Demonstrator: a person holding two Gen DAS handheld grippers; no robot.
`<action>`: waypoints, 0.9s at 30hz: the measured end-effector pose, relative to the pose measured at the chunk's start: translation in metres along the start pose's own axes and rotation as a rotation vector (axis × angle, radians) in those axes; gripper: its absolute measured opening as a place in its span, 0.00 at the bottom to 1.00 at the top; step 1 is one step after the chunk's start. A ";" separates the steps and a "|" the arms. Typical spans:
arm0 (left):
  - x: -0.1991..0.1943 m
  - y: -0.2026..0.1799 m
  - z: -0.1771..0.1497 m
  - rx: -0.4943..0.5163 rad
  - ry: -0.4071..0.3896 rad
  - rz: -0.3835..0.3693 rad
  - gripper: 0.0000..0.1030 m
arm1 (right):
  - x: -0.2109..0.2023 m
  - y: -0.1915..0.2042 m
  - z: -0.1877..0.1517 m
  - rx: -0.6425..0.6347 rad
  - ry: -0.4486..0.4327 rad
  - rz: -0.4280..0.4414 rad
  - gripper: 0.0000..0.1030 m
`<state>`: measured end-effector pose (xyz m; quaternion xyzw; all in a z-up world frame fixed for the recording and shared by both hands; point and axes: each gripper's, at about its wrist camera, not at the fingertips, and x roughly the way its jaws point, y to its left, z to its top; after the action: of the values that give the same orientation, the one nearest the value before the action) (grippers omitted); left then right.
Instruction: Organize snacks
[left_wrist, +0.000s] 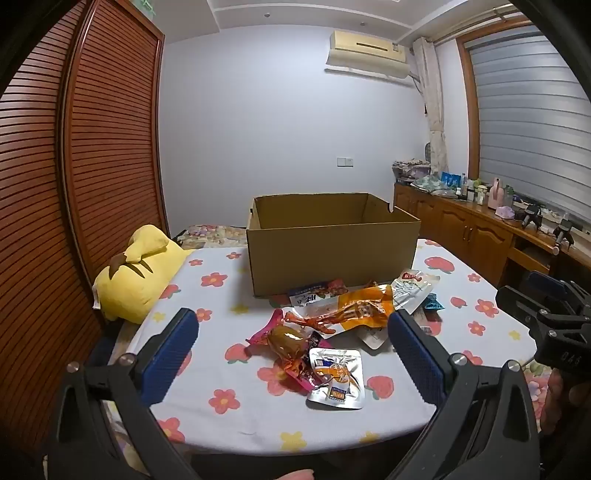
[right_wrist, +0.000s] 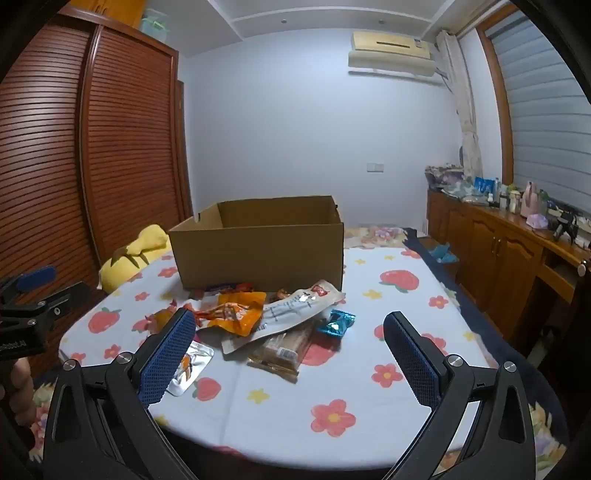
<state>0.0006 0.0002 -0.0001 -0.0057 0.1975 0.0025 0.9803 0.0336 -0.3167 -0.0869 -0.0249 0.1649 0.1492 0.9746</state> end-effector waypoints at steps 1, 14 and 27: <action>0.001 0.000 0.000 -0.001 0.001 0.000 1.00 | 0.000 0.000 0.000 0.005 -0.009 0.003 1.00; -0.002 0.000 0.005 0.005 -0.010 -0.004 1.00 | -0.001 0.000 0.000 0.005 -0.018 -0.001 1.00; -0.005 0.007 0.001 0.007 -0.021 0.011 1.00 | -0.005 0.002 0.002 0.008 -0.023 0.006 1.00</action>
<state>-0.0042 0.0074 0.0027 -0.0009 0.1872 0.0070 0.9823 0.0287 -0.3156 -0.0835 -0.0187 0.1542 0.1518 0.9761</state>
